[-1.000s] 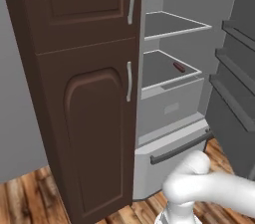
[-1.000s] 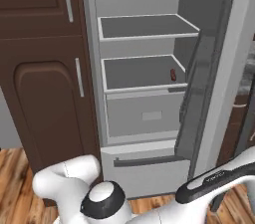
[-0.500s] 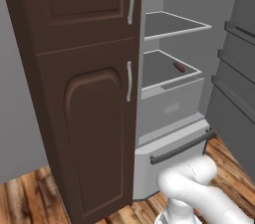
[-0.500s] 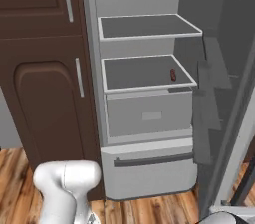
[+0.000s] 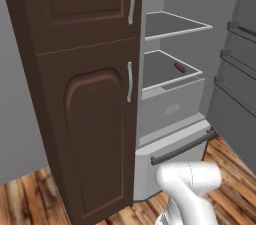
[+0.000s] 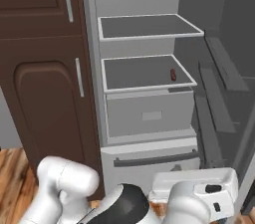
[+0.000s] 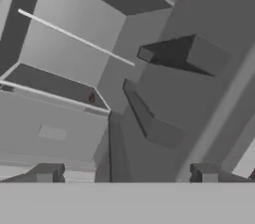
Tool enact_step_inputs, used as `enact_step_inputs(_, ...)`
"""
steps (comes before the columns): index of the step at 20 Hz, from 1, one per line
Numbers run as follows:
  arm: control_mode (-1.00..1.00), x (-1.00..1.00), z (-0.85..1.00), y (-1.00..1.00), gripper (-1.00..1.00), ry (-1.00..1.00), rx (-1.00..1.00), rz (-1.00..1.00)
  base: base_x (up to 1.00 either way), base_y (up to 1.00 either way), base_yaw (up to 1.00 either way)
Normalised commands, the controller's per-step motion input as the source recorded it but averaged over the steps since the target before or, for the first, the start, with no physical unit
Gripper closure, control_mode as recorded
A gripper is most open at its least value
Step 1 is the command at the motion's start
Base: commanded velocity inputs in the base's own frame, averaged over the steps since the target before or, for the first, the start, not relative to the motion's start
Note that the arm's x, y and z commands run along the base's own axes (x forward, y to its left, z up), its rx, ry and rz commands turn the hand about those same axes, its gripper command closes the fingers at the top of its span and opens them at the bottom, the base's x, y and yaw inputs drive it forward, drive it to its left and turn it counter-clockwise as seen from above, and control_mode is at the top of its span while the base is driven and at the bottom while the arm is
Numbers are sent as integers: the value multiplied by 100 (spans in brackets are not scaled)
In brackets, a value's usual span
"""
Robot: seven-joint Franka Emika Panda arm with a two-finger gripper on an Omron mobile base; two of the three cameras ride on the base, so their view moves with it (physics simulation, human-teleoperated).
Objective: Move the hot dog bun to the plate on the dining table and place the condiment next to that plate. Then navigate to the fridge and take the sausage and place it on the plate as well.
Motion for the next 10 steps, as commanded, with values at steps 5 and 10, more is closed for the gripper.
enact_step_inputs(5,-100,31,91,100,-100,5,-38,-8,0,0,0)
enact_step_inputs(10,-100,96,51,95,-100,28,-31,-9,0,0,0)
